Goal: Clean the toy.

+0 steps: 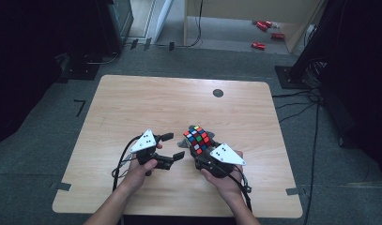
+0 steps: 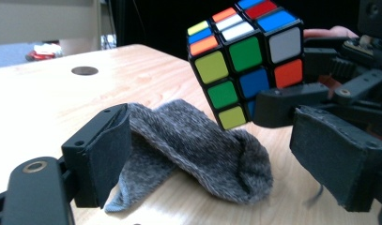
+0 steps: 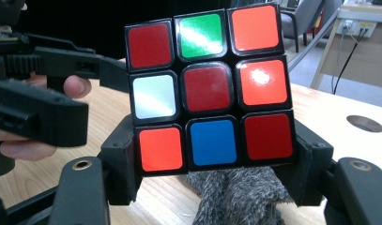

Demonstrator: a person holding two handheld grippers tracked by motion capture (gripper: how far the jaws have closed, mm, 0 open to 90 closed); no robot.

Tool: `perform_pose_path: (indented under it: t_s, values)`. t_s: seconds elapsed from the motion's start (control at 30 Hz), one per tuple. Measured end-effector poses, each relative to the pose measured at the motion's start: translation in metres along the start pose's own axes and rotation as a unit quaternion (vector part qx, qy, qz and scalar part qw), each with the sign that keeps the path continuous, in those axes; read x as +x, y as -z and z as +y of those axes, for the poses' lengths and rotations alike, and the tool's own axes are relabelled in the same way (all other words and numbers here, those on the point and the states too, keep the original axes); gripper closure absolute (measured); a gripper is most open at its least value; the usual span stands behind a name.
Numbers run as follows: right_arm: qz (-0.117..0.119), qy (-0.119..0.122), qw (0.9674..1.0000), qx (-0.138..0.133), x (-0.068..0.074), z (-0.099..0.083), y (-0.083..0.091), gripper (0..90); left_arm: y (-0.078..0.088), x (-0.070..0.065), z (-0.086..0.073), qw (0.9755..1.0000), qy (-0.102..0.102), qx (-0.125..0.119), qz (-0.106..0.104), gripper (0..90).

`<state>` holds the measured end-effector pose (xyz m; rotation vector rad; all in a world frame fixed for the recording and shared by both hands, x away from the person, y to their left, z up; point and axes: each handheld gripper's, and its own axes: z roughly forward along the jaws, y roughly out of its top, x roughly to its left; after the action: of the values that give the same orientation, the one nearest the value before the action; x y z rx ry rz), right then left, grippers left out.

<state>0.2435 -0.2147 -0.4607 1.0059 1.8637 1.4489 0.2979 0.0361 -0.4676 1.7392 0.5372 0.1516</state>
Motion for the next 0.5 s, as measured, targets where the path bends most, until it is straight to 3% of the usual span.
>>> perform_pose_path:
  t_s: [0.1,0.2,0.3,0.43,0.5]
  values:
    - [0.004,-0.009,1.0,0.002,-0.001,0.0,0.0,34.0,0.0,-0.001,0.0,1.0,0.003,-0.001,0.005,13.8]
    - [0.018,-0.023,0.9996,0.0,0.0,0.002,0.002,34.0,0.0,-0.006,0.0,0.999,-0.039,0.001,0.024,12.3]
    - [0.031,-0.039,0.9988,-0.003,0.003,0.006,0.005,34.0,-0.002,-0.01,-0.003,0.9954,-0.088,-0.002,0.037,15.4]
    - [0.03,-0.044,0.9986,-0.002,0.007,0.009,0.006,34.1,-0.005,-0.011,-0.007,0.9932,-0.109,-0.021,0.035,17.5]
    - [0.037,-0.062,0.9974,-0.001,0.005,0.009,0.007,34.0,-0.006,-0.011,-0.008,0.9911,-0.121,-0.032,0.046,17.4]
